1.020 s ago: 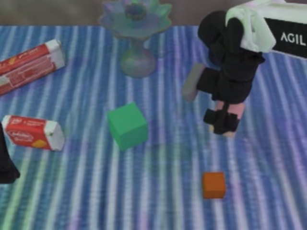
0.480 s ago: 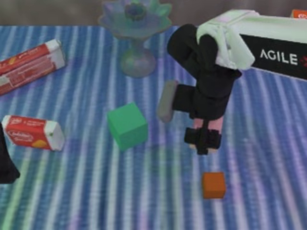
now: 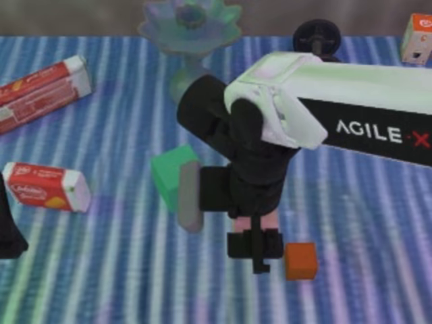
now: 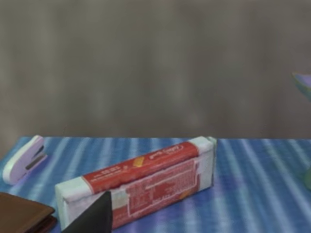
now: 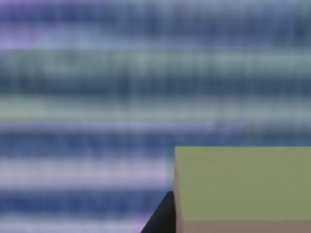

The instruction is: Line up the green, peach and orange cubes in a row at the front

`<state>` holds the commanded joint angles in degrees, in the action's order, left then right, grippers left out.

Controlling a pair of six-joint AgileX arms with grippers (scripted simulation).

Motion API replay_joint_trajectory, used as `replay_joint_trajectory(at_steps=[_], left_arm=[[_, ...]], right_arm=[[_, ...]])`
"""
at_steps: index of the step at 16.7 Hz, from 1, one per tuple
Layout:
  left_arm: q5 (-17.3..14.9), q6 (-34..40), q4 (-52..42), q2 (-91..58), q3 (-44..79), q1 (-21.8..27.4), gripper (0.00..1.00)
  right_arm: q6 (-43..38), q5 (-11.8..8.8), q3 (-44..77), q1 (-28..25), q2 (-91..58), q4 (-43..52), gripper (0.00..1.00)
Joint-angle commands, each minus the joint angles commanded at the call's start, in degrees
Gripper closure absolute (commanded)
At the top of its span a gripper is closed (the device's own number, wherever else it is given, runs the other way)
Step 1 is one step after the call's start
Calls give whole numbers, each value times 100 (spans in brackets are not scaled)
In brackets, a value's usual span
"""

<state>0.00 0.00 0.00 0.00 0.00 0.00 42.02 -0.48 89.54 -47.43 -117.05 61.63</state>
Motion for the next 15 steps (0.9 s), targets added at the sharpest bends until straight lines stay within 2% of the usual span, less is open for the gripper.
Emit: replay_joint_trajectory(at_steps=[4,11,15], left_arm=[[0,0,0,0,0,0,0],[0,0,0,0,0,0,0],[0,0,0,0,0,0,0]], right_arm=[[-20,-4,-53,23,-57,-96,100],[-3,3,-861,6,-498,-1369,100],[-2,4,-893,5,-519,-1412,100]])
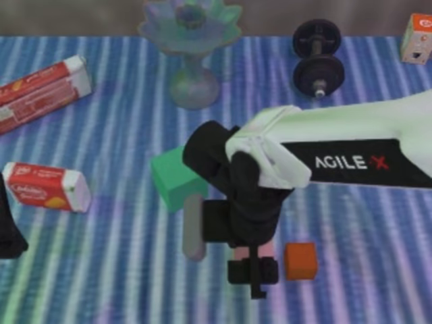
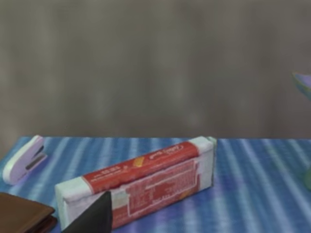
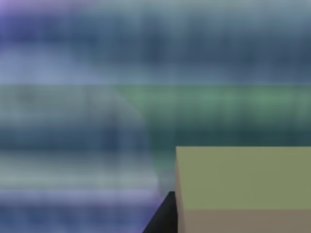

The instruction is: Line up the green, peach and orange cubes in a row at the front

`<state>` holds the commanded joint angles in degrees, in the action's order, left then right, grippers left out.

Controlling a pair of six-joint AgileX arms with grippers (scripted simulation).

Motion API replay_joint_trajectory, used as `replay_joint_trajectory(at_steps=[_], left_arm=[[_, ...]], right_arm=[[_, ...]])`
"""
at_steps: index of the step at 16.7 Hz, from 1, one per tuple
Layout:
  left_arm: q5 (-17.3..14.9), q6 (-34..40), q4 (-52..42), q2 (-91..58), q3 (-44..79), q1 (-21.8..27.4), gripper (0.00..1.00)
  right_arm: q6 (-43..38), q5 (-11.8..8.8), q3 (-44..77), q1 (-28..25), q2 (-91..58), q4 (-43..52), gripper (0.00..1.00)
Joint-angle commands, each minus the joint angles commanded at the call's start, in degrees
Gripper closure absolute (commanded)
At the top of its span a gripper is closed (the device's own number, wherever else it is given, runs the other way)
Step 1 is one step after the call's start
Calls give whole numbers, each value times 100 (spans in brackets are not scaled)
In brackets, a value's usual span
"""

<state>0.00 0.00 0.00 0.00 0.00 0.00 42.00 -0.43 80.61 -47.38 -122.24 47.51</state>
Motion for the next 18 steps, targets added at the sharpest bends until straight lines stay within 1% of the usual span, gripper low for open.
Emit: replay_joint_trajectory(at_steps=[13,14,18], left_arm=[[0,0,0,0,0,0,0],[0,0,0,0,0,0,0],[0,0,0,0,0,0,0]], right_arm=[[0,0,0,0,0,0,2],[0,0,0,0,0,0,0],[0,0,0,0,0,0,0]])
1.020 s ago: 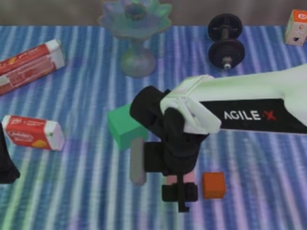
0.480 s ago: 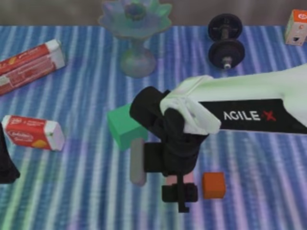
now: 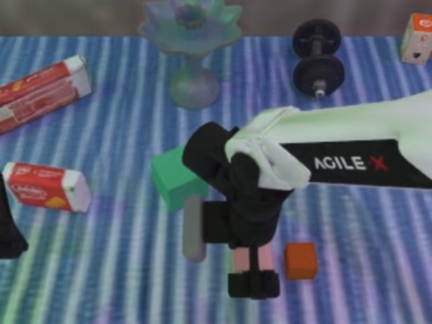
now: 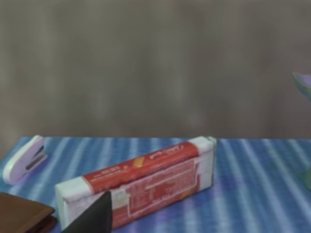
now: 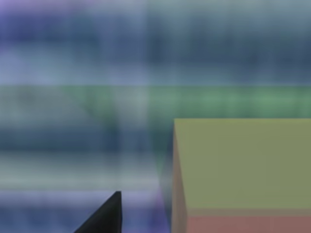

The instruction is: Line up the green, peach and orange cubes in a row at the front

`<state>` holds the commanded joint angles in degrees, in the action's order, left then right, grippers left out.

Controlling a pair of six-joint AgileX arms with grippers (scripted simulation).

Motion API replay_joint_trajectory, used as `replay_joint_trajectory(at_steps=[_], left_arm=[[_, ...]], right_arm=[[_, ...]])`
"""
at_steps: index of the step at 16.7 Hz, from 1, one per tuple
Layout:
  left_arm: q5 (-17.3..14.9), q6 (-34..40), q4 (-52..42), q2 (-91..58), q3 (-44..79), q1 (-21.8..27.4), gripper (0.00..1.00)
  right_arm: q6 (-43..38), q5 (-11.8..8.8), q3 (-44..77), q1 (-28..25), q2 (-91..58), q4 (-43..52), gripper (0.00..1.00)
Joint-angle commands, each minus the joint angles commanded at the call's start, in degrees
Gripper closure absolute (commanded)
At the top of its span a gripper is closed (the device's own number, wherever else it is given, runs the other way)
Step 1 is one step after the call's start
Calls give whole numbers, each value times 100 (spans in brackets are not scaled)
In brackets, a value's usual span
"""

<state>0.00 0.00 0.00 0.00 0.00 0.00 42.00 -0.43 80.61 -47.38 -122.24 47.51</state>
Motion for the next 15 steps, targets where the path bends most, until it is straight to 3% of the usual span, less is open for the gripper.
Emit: replay_joint_trajectory(at_steps=[6,11,15], left_arm=[[0,0,0,0,0,0,0],[0,0,0,0,0,0,0],[0,0,0,0,0,0,0]], right_arm=[[6,-2,81,-3,35,99,0],[33,-9,655,-40,423,1147,0],[26,-5,816,-34,575,1388,0]])
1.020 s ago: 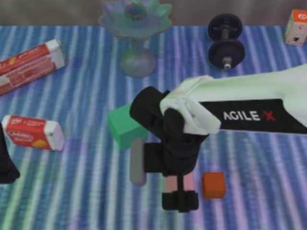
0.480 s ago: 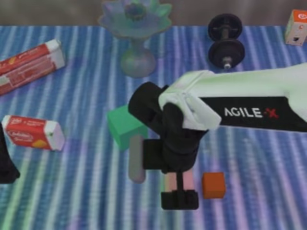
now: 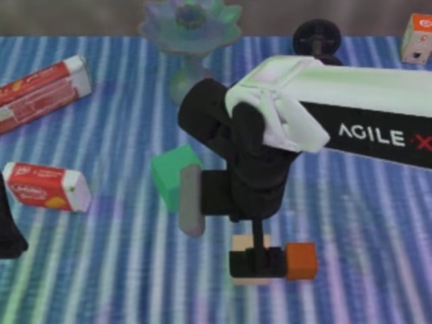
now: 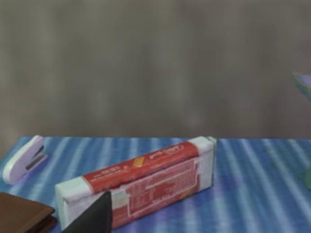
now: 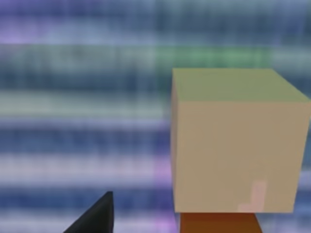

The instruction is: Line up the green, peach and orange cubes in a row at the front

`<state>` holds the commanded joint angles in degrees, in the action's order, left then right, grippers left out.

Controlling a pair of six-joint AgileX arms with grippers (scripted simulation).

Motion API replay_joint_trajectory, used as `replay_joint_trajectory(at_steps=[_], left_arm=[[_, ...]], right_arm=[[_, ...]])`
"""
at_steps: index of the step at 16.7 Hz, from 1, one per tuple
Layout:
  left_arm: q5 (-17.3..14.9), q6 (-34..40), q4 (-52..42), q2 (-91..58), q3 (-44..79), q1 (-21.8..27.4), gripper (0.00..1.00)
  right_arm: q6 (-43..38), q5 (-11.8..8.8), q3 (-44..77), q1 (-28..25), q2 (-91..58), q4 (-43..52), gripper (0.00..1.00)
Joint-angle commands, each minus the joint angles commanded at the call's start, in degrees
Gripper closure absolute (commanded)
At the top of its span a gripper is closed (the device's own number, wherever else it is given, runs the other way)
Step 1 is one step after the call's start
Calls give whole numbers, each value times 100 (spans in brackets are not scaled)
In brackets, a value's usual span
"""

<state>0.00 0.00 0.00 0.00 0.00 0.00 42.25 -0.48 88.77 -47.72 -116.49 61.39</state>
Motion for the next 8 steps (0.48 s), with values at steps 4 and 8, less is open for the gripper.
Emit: replay_joint_trajectory(at_steps=[4,8], left_arm=[[0,-19,-36,-56,57,16,0],[-2,-286,-553,-886,889,251,0]], right_arm=[[-20,-7,-51,49,32,-52,0],[-283,-93,-602,430,805,-571,0]])
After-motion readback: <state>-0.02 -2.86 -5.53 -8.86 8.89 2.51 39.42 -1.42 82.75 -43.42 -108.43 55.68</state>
